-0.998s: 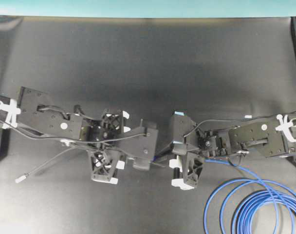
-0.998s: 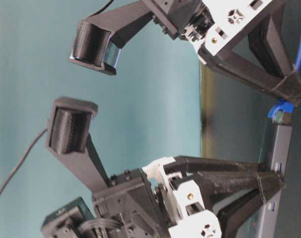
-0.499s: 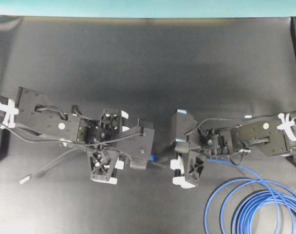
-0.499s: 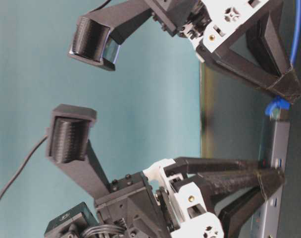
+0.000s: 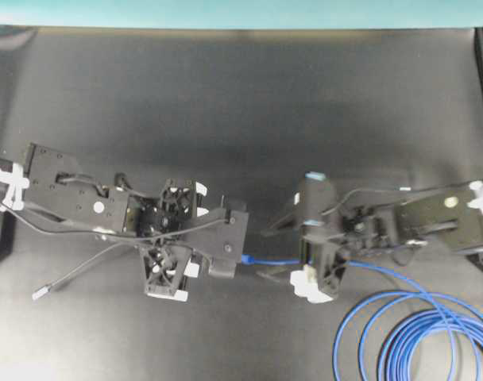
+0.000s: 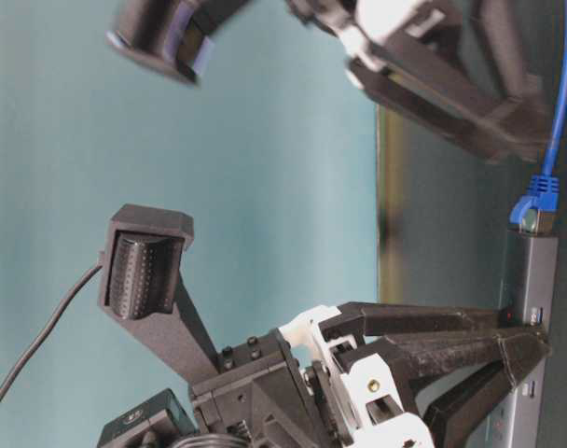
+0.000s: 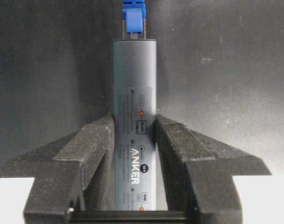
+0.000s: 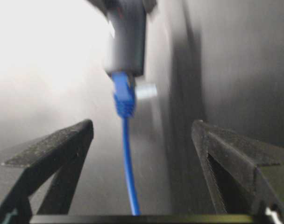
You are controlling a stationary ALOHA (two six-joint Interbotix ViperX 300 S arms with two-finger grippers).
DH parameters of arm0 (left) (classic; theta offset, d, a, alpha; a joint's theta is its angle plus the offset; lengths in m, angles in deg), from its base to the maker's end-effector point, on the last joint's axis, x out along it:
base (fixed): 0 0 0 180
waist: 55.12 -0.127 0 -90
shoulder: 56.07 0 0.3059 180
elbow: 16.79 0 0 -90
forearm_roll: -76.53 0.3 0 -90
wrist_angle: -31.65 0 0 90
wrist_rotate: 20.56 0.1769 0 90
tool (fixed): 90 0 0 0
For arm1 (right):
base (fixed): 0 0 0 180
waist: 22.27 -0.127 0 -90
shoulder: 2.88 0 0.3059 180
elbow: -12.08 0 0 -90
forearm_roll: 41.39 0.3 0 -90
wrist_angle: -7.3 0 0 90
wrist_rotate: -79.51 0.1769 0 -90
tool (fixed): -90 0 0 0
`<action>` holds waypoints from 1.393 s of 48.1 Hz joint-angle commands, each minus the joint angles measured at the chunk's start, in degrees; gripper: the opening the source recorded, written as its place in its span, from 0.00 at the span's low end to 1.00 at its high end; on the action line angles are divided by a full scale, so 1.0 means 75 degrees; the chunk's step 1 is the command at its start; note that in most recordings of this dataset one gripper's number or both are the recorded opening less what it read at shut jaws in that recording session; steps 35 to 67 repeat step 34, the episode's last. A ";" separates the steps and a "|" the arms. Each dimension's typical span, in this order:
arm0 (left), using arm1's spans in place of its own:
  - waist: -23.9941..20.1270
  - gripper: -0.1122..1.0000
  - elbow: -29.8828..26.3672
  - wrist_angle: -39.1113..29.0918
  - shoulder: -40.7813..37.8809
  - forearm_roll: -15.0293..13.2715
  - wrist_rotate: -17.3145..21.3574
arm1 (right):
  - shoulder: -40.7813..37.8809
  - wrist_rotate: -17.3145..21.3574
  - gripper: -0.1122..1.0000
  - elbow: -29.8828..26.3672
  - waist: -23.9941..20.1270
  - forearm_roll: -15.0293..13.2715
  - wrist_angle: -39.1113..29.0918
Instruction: Insert the LAN cable into the hub.
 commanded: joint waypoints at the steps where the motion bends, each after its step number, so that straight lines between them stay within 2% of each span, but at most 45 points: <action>1: -0.0023 0.36 -0.0023 0.0082 0.0129 0.0035 -0.0012 | 0.0305 0.0047 0.84 0.0164 0.0012 0.0035 0.0480; 9: -0.0035 0.36 -0.0012 0.0070 0.0070 0.0023 -0.0035 | 0.0656 0.0105 0.84 0.0633 0.0035 0.0246 0.1184; 18: -0.0082 0.37 0.0023 0.0070 0.0059 0.0023 -0.0047 | 0.0832 0.0117 0.84 0.0937 0.0047 0.0422 0.1383; 20: -0.0129 0.44 0.0035 0.0070 0.0070 0.0023 -0.0047 | 0.0855 0.0117 0.84 0.0973 0.0035 0.0410 0.1395; 26: -0.0176 0.77 0.0094 0.0082 0.0117 0.0023 -0.0047 | 0.0914 0.0094 0.84 0.1066 0.0082 0.0410 0.1406; 28: -0.0188 0.84 0.0117 0.0082 0.0105 0.0023 -0.0047 | 0.0937 0.0094 0.84 0.1090 0.0094 0.0422 0.1406; 30: -0.0188 0.87 0.0117 0.0082 0.0129 0.0023 -0.0047 | 0.0973 0.0082 0.84 0.1125 0.0094 0.0422 0.1406; 67: -0.0223 0.85 0.0141 0.0070 0.0246 0.0023 0.0000 | 0.1066 0.0082 0.84 0.1184 0.0117 0.0410 0.1406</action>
